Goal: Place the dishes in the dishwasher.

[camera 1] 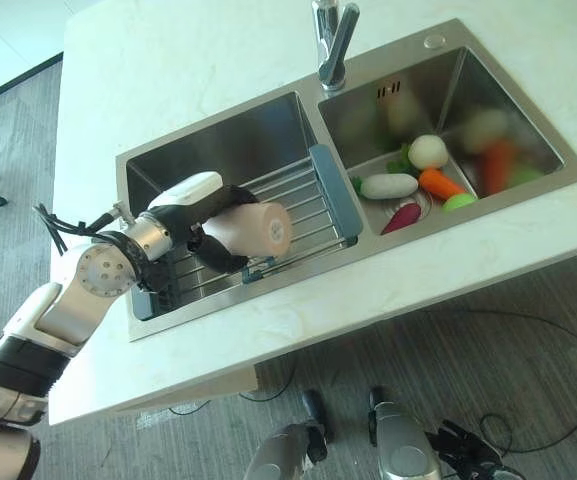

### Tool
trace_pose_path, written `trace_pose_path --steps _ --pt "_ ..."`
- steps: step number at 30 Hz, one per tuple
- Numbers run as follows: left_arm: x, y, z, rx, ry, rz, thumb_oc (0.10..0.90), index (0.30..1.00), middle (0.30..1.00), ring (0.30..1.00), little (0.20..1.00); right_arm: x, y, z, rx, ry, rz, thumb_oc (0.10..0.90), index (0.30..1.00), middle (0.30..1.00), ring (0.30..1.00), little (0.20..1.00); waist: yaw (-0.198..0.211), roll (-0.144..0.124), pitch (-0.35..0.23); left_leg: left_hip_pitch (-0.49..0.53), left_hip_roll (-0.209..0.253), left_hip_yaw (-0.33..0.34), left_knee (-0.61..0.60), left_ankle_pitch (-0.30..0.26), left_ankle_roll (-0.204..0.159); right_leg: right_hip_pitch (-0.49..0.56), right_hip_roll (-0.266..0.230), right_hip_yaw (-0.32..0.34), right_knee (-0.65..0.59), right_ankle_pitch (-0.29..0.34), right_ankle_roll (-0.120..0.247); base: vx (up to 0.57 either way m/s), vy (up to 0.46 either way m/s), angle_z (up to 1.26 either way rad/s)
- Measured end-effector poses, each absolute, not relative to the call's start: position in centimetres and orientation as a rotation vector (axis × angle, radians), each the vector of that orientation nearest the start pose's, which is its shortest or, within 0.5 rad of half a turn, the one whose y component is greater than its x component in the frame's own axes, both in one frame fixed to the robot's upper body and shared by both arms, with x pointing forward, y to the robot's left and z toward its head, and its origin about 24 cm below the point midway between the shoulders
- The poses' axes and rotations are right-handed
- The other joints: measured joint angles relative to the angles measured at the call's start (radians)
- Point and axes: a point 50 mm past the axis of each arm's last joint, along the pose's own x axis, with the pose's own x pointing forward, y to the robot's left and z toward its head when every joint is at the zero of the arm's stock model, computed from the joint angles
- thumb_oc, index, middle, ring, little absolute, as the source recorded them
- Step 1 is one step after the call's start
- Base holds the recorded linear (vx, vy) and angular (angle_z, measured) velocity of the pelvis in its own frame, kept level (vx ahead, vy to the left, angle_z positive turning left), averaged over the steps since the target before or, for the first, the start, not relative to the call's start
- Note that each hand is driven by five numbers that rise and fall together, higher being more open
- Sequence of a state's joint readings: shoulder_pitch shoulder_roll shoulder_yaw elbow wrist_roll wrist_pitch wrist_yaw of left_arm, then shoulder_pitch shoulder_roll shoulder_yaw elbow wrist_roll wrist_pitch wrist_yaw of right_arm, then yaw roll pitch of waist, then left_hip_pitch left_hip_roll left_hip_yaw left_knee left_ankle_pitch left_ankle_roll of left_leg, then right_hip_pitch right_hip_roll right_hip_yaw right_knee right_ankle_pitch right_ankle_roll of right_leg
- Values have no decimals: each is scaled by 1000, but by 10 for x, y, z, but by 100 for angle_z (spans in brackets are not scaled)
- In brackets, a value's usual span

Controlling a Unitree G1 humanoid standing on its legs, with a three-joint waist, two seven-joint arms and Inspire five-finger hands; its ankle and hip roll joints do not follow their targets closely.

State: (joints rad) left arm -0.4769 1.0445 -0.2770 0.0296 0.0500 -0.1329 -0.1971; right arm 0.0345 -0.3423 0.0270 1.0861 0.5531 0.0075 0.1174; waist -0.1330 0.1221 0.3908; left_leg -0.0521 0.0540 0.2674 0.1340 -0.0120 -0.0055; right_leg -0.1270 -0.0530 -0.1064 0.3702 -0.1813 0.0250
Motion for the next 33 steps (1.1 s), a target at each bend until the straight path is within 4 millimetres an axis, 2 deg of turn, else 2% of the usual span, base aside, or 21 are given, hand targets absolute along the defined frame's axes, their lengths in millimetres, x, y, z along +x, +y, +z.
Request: trace_pose_path --steps 3,4,7,9,13,14,15,16,17,18,19,20,21,24,25,26,27,28,29,30,33 --pt "295 237 200 1134 -376 -262 400 300 300 300 300 97 -264 -148 247 1066 -378 800 900 900 900 900 27 -47 -95 6 2 -12 3 0 -1 26 -3 -26 -20 4 -13 -12 -105 19" --pt "286 243 200 1137 -407 -213 400 300 300 300 300 84 -262 -152 252 1105 -394 800 900 900 900 900 51 -58 -139 7 -2 -34 5 0 -1 38 -7 -48 -29 1 -16 6 -141 44" --pt "282 256 202 1117 -403 -108 400 300 300 300 300 76 -263 -153 208 1136 -379 800 900 900 900 900 99 -54 -177 21 -9 -64 7 1 0 68 -13 -68 -38 -14 -24 26 -125 36" --pt "275 269 201 1089 -383 -24 400 300 300 300 300 82 -267 -151 136 1141 -330 800 900 900 900 900 134 -50 -190 23 -20 -82 8 -5 -7 72 -25 -86 -11 -30 -31 37 -171 23" --pt "243 309 175 962 -274 187 400 300 300 300 300 78 -279 -148 41 1180 -274 800 900 900 900 900 199 -41 -201 14 -27 -115 37 1 -8 68 -40 -112 49 -70 -47 -20 -150 31" --pt "231 320 164 915 -231 247 400 300 300 300 300 76 -279 -149 -22 1215 -218 800 900 900 900 900 217 -34 -205 -11 -38 -150 35 21 -35 71 -39 -149 60 -80 -51 -89 -85 103" --pt "226 328 153 840 -198 304 400 300 300 300 300 70 -283 -149 -58 1248 -195 800 900 900 900 900 225 -34 -204 -33 -43 -195 33 65 -89 77 -60 -199 37 -70 -72 -164 -44 126" --pt "218 342 139 842 -107 360 400 300 300 300 300 66 -292 -146 -92 1270 -195 800 900 900 900 900 308 -20 -198 -63 -36 -202 11 101 -85 45 -58 -225 66 -75 -106 -204 -14 173" --pt "216 345 130 808 -83 378 400 300 300 300 300 65 -297 -144 -111 1265 -206 800 900 900 900 900 312 2 -204 -52 -36 -167 -120 88 -27 68 -82 -378 47 -74 -104 -208 49 195" --pt "218 342 127 750 -92 387 400 300 300 300 300 58 -295 -146 -103 1279 -208 800 900 900 900 900 285 -20 -198 -28 -24 -98 -176 50 -37 83 -118 -450 19 -54 -98 -253 173 272" --pt "218 344 127 742 -108 394 400 300 300 300 300 56 -288 -150 -75 1303 -208 800 900 900 900 900 272 -51 -176 -56 4 -19 -97 52 -67 98 -142 -505 -12 -40 -109 -263 233 248" --pt "215 350 120 729 -79 413 400 300 300 300 300 57 -287 -151 -64 1312 -219 800 900 900 900 900 322 -52 -173 -43 74 6 25 30 -96 100 -157 -536 -35 -21 -119 -296 303 186" --pt "212 353 113 698 -59 427 400 300 300 300 300 54 -288 -151 -71 1326 -223 800 900 900 900 900 332 -57 -171 -19 86 16 74 13 -111 102 -172 -550 -52 -5 -111 -199 261 116" --pt "208 354 110 681 -63 429 400 300 300 300 300 57 -293 -149 -78 1305 -245 800 900 900 900 900 326 -46 -164 99 94 54 86 -45 -98 104 -231 -644 -44 11 -69 -171 320 127" --pt "210 351 114 680 -92 416 400 300 300 300 300 58 -294 -149 -66 1293 -265 800 900 900 900 900 320 -42 -162 124 101 101 88 -64 -88 106 -254 -691 -28 16 -57 -158 513 172" --pt "214 342 124 676 -151 382 400 300 300 300 300 55 -296 -148 -21 1278 -327 800 900 900 900 900 287 -41 -159 136 108 184 106 -115 -64 122 -298 -773 -12 38 -16 -110 644 191" --pt "218 334 135 675 -211 350 400 300 300 300 300 52 -298 -148 22 1265 -375 800 900 900 900 900 268 -39 -157 150 103 248 106 -148 -43 117 -330 -782 16 49 -6 -20 582 185" --pt "223 326 148 672 -283 326 400 300 300 300 300 53 -301 -147 35 1248 -414 800 900 900 900 900 272 -33 -140 150 96 266 106 -197 -39 102 -362 -761 72 44 4 58 669 129" --pt "229 320 155 672 -320 301 400 300 300 300 300 60 -303 -145 43 1213 -439 800 900 900 900 900 271 -45 -118 132 43 223 132 -223 7 71 -383 -632 113 44 6 65 576 123" --pt "232 316 155 673 -317 270 400 300 300 300 300 65 -295 -147 83 1192 -447 800 900 900 900 900 255 -65 -121 134 -29 167 137 -239 36 59 -378 -513 75 77 30 88 679 101" --pt "229 314 147 683 -275 208 400 300 300 300 300 77 -296 -144 74 1134 -465 800 900 900 900 900 275 -34 -130 113 -84 139 178 -269 112 79 -406 -465 19 152 50 92 402 46"
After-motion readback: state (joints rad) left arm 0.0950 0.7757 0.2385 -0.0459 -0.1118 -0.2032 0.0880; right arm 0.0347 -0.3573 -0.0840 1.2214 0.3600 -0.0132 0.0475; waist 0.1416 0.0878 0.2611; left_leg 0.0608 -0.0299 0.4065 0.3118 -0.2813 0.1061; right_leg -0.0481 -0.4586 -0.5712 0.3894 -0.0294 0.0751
